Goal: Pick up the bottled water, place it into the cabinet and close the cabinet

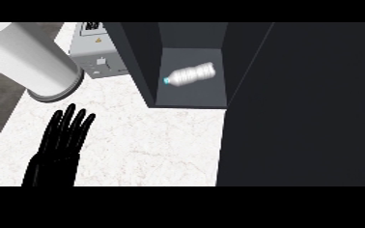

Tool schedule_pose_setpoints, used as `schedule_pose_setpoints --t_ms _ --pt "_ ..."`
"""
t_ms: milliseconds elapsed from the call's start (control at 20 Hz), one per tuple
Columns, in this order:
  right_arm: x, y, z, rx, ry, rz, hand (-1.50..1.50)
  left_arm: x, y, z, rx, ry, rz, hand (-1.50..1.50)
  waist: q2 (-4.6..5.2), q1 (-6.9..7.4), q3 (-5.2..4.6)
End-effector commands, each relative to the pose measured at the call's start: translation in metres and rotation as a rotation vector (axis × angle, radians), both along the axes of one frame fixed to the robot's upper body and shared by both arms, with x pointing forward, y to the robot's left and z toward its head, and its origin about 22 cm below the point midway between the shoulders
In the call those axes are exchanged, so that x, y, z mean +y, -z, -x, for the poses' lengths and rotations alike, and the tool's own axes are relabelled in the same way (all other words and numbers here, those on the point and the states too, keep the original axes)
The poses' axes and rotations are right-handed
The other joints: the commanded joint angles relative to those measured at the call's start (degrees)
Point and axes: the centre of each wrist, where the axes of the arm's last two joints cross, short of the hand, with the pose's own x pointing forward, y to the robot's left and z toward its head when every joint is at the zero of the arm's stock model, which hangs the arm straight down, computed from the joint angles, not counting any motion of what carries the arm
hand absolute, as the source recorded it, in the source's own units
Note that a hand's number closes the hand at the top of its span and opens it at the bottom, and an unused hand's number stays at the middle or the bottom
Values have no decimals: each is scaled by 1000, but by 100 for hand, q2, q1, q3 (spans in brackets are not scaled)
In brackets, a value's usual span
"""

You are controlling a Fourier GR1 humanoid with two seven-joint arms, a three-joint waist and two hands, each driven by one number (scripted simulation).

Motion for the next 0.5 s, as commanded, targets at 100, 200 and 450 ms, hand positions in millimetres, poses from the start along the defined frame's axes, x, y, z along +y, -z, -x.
schedule_pose_setpoints --t_ms 100,200,450 --pt "14 -45 0 -189 -164 132 150 26 -8 13 -9 -3 -4 -150 -11 184 -26" --pt "22 -39 2 -129 -145 47 150 43 -14 10 -22 -10 -10 -150 37 182 -33" --pt "40 -31 3 -47 -101 -121 150 52 -18 20 -21 12 2 -150 113 344 -22"
